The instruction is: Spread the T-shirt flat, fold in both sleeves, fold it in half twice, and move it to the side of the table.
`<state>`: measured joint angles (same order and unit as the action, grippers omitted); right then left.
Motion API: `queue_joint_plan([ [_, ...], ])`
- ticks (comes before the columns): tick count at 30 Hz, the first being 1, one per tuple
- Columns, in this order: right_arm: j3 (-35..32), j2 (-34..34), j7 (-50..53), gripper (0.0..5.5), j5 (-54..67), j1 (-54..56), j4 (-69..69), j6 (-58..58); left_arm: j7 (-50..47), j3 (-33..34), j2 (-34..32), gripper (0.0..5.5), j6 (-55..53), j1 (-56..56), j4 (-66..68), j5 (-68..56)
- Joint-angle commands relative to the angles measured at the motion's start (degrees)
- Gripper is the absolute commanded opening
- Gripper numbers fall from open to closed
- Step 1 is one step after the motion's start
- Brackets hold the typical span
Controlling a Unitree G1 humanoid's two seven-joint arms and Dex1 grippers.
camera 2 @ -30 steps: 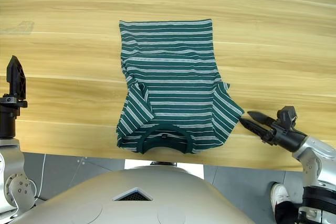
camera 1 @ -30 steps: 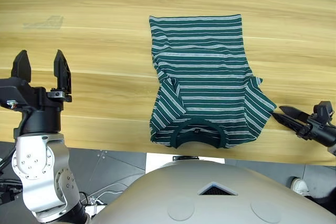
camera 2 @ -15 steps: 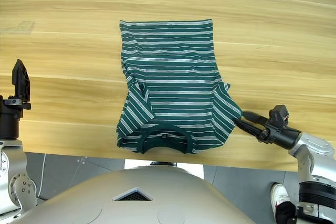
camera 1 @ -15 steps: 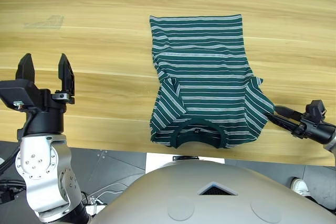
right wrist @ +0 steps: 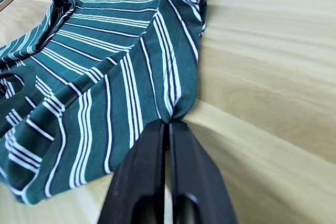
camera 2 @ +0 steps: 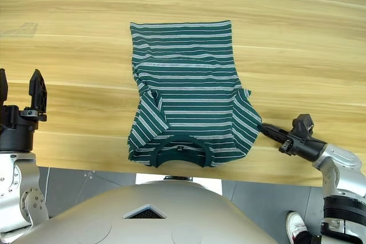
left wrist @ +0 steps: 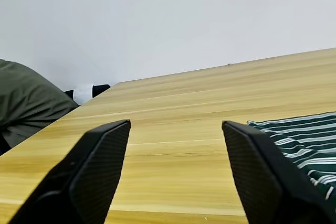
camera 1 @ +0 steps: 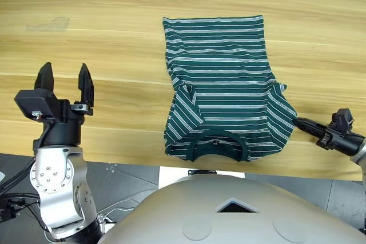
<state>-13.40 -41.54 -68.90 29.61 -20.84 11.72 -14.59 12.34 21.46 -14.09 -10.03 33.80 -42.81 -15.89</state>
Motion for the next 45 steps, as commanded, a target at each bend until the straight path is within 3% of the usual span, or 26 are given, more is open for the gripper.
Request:
queue_joint_plan([
  [1,-2.3,0.6,-4.0,0.02,7.6,-1.5,-5.7,-6.5,0.3,-0.3,0.3,3.25,0.4,0.3,0.8,0.6],
  [10,-2.8,1.6,-3.9,0.02,10.4,-2.7,-13.2,-9.0,1.3,-1.9,0.3,3.25,1.1,1.0,0.3,0.8],
  [17,4.0,5.3,6.3,0.02,-1.9,-2.4,-20.9,-1.3,2.6,-5.2,-0.2,3.25,2.0,2.1,-0.1,3.1],
  [25,4.9,5.8,5.1,0.02,6.6,-2.8,-30.7,-5.8,2.7,-6.2,0.0,3.25,2.5,1.1,0.4,4.5],
  [31,13.7,4.9,14.2,0.02,-16.4,-2.4,-25.2,7.1,3.0,-7.7,0.0,3.25,3.0,1.7,-1.6,5.5],
  [36,16.5,7.5,19.8,0.02,-21.7,-0.6,-24.4,11.2,3.0,-9.5,0.1,3.25,3.4,2.4,-1.6,6.7],
  [40,16.7,6.6,14.2,0.02,-13.4,-2.5,-27.4,7.8,3.0,-10.7,0.2,3.25,3.9,2.4,-0.8,7.5],
  [45,13.9,3.2,5.2,1.01,6.1,-5.6,-35.6,-4.4,2.9,-11.6,0.1,3.25,4.1,2.0,-0.1,8.0],
])
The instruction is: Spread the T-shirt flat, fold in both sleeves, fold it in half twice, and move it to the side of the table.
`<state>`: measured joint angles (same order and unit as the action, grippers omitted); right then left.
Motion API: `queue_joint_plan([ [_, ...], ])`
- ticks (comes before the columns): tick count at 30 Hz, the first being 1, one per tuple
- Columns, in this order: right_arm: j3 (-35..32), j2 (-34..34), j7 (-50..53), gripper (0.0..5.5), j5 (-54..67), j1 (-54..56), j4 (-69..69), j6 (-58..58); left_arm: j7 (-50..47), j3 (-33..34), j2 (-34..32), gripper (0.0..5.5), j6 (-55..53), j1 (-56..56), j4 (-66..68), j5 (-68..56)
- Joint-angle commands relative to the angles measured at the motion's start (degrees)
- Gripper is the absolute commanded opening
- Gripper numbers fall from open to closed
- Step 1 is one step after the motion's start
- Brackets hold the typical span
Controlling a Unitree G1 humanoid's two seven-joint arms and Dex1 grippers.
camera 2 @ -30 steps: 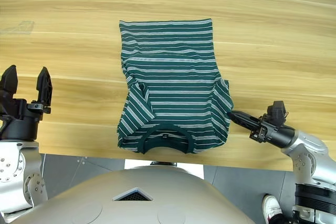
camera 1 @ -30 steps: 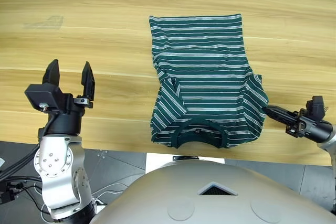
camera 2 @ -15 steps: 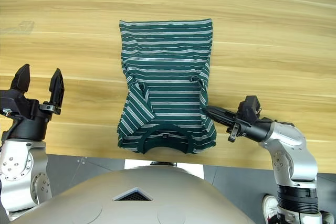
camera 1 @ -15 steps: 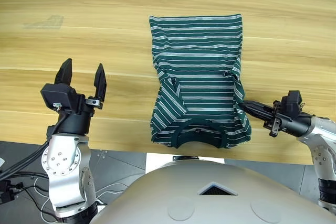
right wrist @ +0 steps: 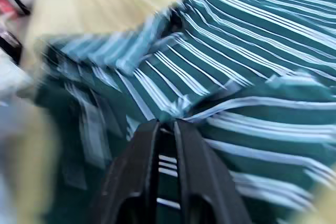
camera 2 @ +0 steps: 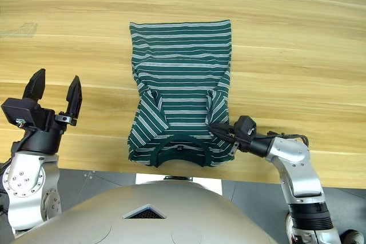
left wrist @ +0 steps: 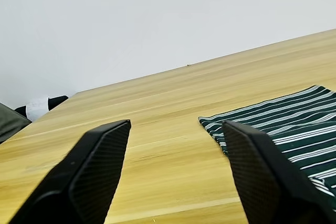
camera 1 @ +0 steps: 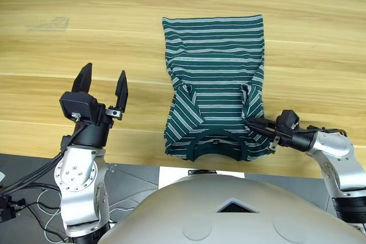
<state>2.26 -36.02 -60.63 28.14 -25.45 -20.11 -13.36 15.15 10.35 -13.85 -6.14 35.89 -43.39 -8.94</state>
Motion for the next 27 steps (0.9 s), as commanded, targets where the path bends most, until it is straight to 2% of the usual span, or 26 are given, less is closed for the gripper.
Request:
queue_joint_plan([
  [1,-2.1,-2.9,-3.9,1.22,9.3,-1.4,-4.5,-6.9,0.1,-0.6,-0.2,3.25,0.3,-0.1,0.5,1.1],
  [5,-2.2,-3.9,-4.4,2.06,10.3,-2.3,-6.0,-8.0,0.3,-1.0,-0.4,3.25,0.4,0.1,0.5,1.3],
  [8,-2.4,-1.6,-1.8,2.06,5.6,-0.7,-4.0,-3.0,0.7,-1.9,-1.5,3.25,1.0,0.2,1.1,3.4],
  [10,-5.6,3.6,6.6,2.06,-1.0,5.5,1.7,5.9,2.2,-2.2,-6.4,3.25,5.4,0.8,4.0,11.6],
  [13,-10.6,4.5,12.4,2.06,-5.2,13.5,7.4,12.6,5.4,0.8,-16.6,3.25,15.5,1.0,10.7,21.7],
  [17,-11.8,2.0,13.3,2.06,-19.5,19.1,18.6,40.5,6.0,2.5,-29.2,3.25,28.1,-0.5,22.0,34.0],
  [19,-8.9,-0.5,13.9,2.06,-29.4,20.5,24.6,56.9,5.9,-1.1,-34.9,3.25,33.4,-1.3,26.2,43.7],
  [23,-4.4,-7.3,14.4,2.06,-44.1,21.0,37.8,82.3,8.4,-6.5,-38.8,3.25,41.1,-3.1,26.2,46.8],
  [27,-1.1,-13.4,16.3,2.06,-52.4,22.2,49.2,96.0,10.2,-10.3,-42.2,3.25,46.5,-1.6,26.9,50.4],
])
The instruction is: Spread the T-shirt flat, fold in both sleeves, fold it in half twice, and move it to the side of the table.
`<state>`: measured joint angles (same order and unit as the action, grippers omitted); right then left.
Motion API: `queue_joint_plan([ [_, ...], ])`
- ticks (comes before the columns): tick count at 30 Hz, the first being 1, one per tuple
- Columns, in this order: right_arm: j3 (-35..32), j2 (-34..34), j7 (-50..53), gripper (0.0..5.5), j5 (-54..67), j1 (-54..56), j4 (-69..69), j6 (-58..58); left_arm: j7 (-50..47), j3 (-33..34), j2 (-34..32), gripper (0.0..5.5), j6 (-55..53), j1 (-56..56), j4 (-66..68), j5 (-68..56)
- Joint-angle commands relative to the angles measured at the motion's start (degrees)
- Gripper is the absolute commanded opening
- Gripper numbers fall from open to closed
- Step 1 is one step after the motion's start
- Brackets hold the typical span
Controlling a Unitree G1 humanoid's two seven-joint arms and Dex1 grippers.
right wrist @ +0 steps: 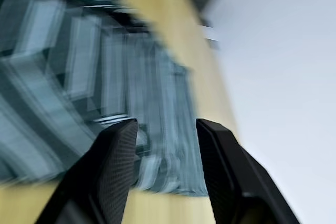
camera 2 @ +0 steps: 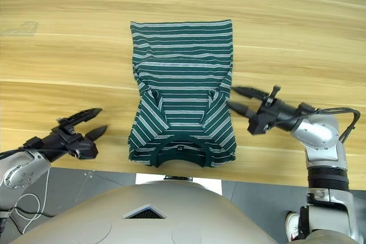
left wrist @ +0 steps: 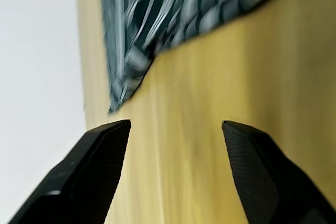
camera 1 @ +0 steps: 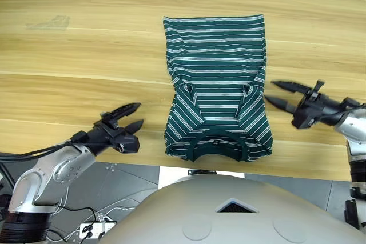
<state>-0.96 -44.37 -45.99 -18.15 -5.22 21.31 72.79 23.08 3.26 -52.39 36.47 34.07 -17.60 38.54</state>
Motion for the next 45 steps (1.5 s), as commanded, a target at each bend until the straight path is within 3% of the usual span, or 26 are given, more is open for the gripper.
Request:
queue_joint_plan([
  [1,2.7,-5.9,2.9,2.06,-7.9,2.6,10.7,12.1,2.8,-3.7,-4.3,3.25,4.6,0.7,1.2,2.4],
  [7,3.7,-8.2,9.6,2.06,-15.3,4.7,19.1,17.4,3.9,-5.2,-5.7,3.25,5.7,1.3,0.9,1.4],
  [17,14.9,-7.1,15.4,2.06,-12.4,1.8,11.1,14.1,7.2,-17.5,-3.2,3.25,7.1,-9.6,3.4,3.4],
  [23,18.2,-8.5,17.0,2.06,-10.1,0.6,7.9,11.6,6.5,-19.6,-3.5,3.25,7.1,-10.8,4.6,4.0],
  [25,18.8,-8.8,17.3,1.77,-9.7,0.4,7.3,11.0,6.4,-20.0,-3.5,3.25,7.1,-10.9,4.9,4.1],
  [34,20.3,-9.3,18.8,0.07,-9.6,0.3,5.9,9.6,5.4,-20.3,-3.8,1.65,6.7,-10.7,5.3,4.5],
  [38,20.6,-9.0,19.2,0.00,-9.8,0.3,5.9,9.3,5.1,-20.2,-3.9,0.87,6.7,-10.7,5.5,4.7],
  [45,22.1,-9.1,19.6,0.00,-7.8,1.2,6.8,8.0,5.9,-17.5,-5.1,0.00,3.9,-8.5,4.7,0.1],
])
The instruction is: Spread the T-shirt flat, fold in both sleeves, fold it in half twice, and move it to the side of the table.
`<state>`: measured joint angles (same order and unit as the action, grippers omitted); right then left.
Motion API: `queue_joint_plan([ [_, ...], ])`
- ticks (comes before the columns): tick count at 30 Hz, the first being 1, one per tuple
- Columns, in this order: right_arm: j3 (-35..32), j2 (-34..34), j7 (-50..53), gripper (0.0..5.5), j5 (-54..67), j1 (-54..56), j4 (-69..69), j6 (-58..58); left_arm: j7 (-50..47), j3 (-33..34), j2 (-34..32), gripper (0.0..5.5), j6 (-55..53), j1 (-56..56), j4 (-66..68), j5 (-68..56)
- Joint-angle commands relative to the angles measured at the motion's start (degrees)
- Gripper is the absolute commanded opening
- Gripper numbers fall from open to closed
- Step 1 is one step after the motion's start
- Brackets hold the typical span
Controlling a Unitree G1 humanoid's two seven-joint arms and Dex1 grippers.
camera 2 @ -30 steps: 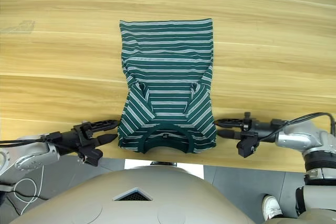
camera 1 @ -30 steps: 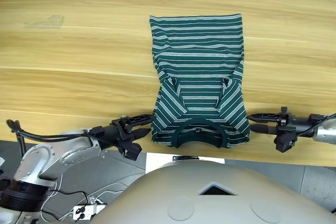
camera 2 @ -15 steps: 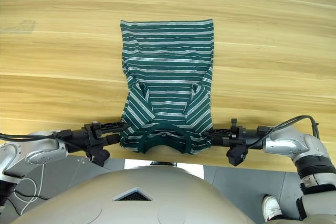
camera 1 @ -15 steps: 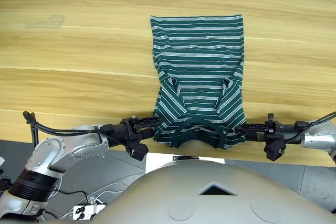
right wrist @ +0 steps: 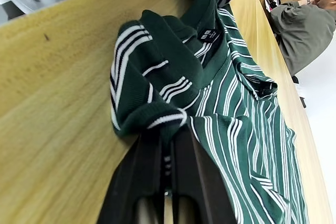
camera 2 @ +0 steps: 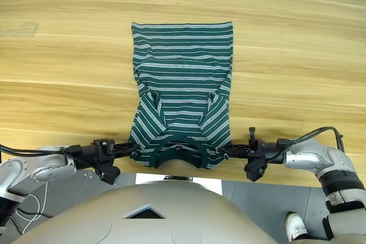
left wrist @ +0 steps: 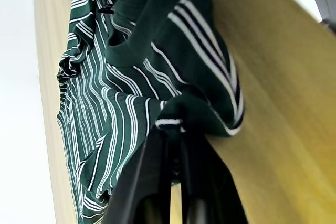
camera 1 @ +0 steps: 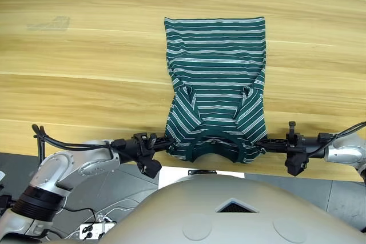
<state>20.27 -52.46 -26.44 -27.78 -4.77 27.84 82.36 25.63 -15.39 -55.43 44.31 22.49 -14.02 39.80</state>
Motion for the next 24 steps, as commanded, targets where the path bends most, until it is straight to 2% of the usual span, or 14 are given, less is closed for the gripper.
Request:
queue_joint_plan([
  [1,2.1,-1.2,-0.5,0.00,3.9,0.7,0.3,-2.9,4.6,2.4,-2.5,0.00,-6.0,3.9,0.3,-4.3],
  [6,5.6,-2.2,-2.5,0.00,7.4,-0.3,-0.1,-5.7,9.2,10.7,-5.0,0.00,-13.6,6.5,-1.3,-18.8],
  [12,8.9,-2.7,-7.8,0.00,22.3,0.9,-5.8,-15.6,14.6,13.3,-4.1,0.00,-20.3,9.4,-2.5,-28.0],
  [16,10.9,-5.0,-18.2,0.00,42.8,-0.7,-21.0,-36.7,16.6,13.0,-3.2,0.00,-23.2,10.4,-6.1,-30.3],
  [19,10.4,-9.9,-26.3,0.00,55.2,-2.4,-33.3,-54.8,18.1,13.0,-2.7,0.00,-25.5,11.8,-10.0,-31.8],
  [21,9.0,-13.4,-30.5,0.00,60.0,-3.1,-39.3,-64.3,19.0,15.6,-2.8,0.00,-28.0,12.3,-12.8,-34.6],
  [24,5.2,-14.7,-32.7,0.00,63.9,-3.1,-43.3,-73.0,20.3,21.5,-2.7,0.00,-31.3,12.5,-14.3,-40.1],
])
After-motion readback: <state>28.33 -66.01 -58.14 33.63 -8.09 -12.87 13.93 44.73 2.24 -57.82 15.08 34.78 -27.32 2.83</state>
